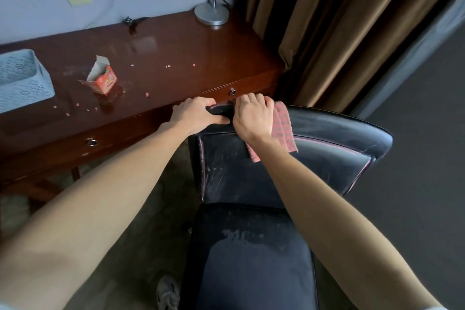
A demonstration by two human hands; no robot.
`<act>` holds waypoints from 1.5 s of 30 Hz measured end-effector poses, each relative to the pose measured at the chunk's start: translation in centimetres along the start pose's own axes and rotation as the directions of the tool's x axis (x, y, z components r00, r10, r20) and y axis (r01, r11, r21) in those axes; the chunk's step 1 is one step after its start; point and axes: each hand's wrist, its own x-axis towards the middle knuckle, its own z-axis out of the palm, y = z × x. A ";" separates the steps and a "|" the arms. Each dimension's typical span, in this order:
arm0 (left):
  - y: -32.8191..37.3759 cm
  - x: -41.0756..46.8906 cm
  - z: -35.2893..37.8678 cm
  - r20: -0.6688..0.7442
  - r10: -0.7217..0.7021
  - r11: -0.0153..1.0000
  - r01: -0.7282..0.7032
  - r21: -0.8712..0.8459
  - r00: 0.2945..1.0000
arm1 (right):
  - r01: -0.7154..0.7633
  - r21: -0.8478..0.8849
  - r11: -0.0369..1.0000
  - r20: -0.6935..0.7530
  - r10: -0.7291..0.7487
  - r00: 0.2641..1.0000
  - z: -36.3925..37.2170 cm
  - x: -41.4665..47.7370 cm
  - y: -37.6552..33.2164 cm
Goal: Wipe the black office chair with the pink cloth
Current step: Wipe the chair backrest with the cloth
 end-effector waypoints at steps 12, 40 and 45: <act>-0.9 1.0 1.3 0.015 -0.017 0.995 0.018 -0.102 1.000 | -0.161 -0.035 0.986 0.004 0.161 0.987 -2.6 -0.7 7.4; -5.7 0.3 0.4 0.035 0.042 0.888 -0.021 -0.459 0.998 | 0.085 -0.052 0.995 0.028 -0.084 0.996 1.1 -0.1 -2.9; -6.4 0.6 0.3 0.037 0.052 0.893 -0.030 -0.449 0.998 | 0.209 -0.037 0.977 0.053 -0.207 0.977 1.3 -0.1 -4.3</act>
